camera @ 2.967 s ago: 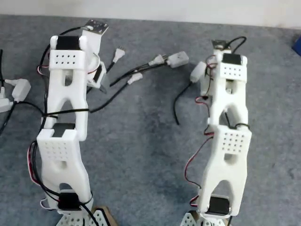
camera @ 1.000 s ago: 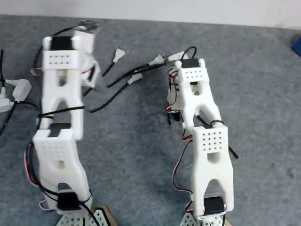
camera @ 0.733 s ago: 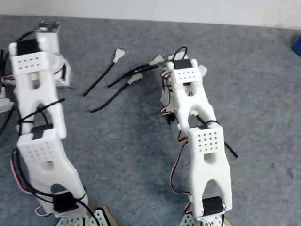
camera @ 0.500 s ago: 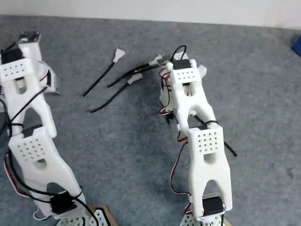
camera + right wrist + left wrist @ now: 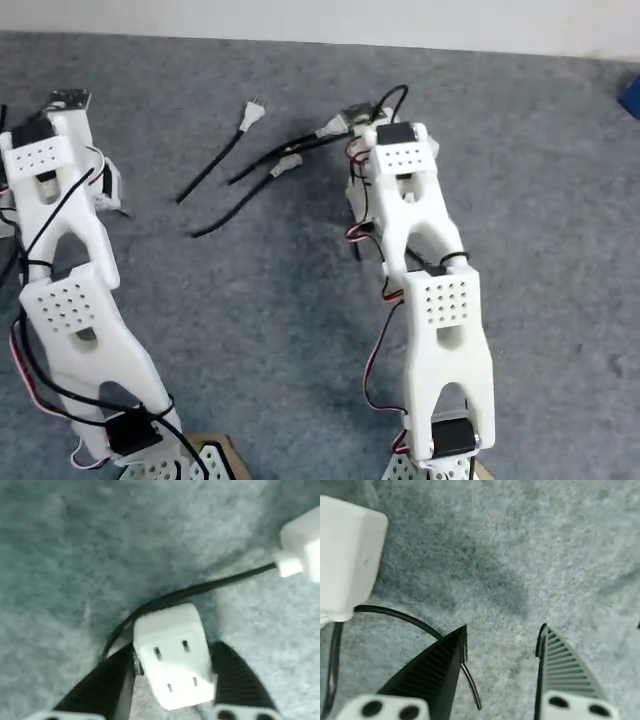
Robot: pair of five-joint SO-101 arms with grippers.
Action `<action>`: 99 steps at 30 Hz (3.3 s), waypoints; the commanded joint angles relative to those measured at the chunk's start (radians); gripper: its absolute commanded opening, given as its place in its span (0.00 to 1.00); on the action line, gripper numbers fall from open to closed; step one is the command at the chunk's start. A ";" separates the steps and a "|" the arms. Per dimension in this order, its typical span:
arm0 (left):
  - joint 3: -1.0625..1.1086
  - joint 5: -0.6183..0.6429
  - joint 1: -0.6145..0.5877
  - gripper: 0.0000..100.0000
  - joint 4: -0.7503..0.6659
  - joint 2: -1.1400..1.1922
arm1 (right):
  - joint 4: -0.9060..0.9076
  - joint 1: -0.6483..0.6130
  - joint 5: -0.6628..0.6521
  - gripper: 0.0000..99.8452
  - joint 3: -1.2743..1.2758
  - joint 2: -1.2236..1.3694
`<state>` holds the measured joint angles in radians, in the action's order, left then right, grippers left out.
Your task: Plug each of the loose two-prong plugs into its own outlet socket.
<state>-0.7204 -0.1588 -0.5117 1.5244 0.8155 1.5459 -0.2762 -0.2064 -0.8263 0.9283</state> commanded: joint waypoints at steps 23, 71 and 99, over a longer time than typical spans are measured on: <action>-0.035 0.002 0.073 0.22 -0.005 -0.010 | 0.220 -0.206 1.186 0.01 0.297 -0.501; -0.035 0.002 0.136 0.22 -0.005 -0.012 | 0.050 -0.334 1.458 0.57 0.903 -0.661; 0.064 -0.071 0.768 0.23 0.242 -0.381 | 0.208 0.532 -0.143 0.66 0.754 -0.710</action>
<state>-0.6866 -0.2248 0.1373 1.7453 0.5516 1.7423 0.1734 -0.1603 -0.1603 0.2731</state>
